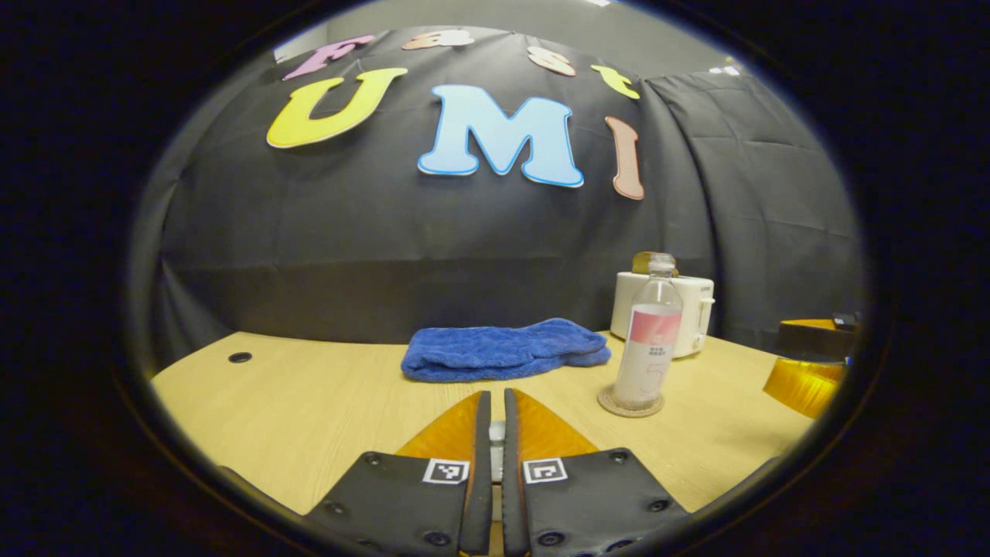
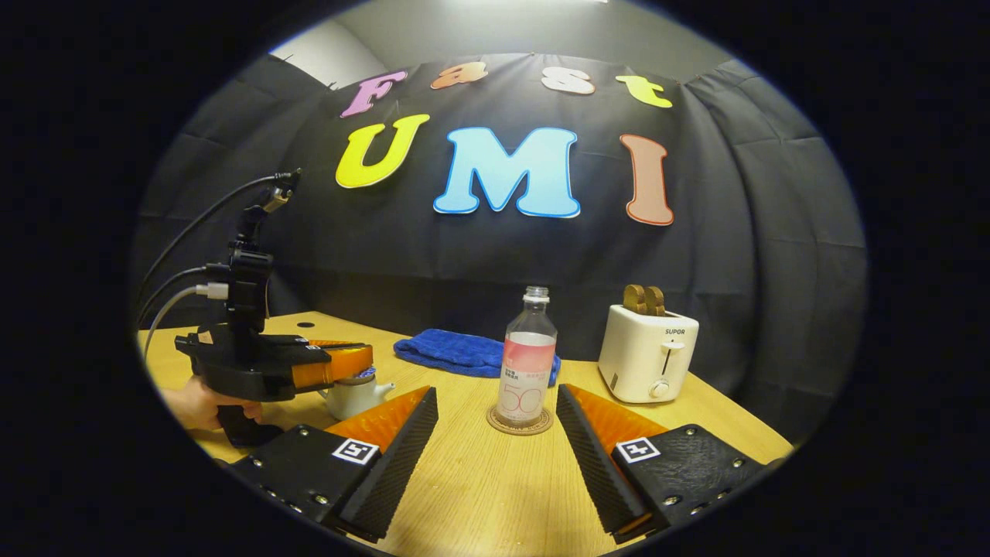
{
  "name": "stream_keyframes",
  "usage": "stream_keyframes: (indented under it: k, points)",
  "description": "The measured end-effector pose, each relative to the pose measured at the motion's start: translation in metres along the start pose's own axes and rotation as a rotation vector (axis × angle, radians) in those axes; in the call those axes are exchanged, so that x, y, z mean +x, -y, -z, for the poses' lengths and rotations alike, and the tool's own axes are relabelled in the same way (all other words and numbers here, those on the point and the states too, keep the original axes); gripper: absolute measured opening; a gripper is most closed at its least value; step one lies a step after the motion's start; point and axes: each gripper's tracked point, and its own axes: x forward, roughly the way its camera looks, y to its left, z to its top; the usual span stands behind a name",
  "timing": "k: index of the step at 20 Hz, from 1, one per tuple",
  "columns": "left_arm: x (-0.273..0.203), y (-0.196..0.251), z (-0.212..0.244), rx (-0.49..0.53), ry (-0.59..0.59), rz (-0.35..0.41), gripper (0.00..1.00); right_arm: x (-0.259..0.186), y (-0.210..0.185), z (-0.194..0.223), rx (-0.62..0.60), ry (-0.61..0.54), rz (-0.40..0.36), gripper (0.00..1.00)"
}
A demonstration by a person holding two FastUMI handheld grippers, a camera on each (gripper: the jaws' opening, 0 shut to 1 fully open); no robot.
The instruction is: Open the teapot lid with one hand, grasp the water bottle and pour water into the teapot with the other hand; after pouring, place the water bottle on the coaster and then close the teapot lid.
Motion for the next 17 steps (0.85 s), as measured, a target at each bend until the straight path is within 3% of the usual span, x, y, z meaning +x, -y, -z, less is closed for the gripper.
stream_keyframes:
  k: [7, 11, 14, 17]
  points:
    - [-0.007, 0.008, -0.008, 0.005, 0.005, 0.010, 0.22, 0.002, 0.004, 0.011, -0.018, -0.029, 0.023, 0.96]
    - [-0.029, 0.017, -0.012, 0.010, 0.015, 0.019, 0.41, -0.003, -0.004, 0.008, -0.026, -0.023, 0.016, 0.96]
    - [-0.051, 0.019, -0.018, 0.037, 0.022, 0.009, 0.67, -0.017, -0.009, -0.005, -0.007, -0.002, 0.014, 0.96]
    - [-0.077, 0.030, -0.033, 0.003, 0.060, 0.026, 0.67, -0.035, -0.011, -0.019, -0.010, 0.023, 0.022, 0.96]
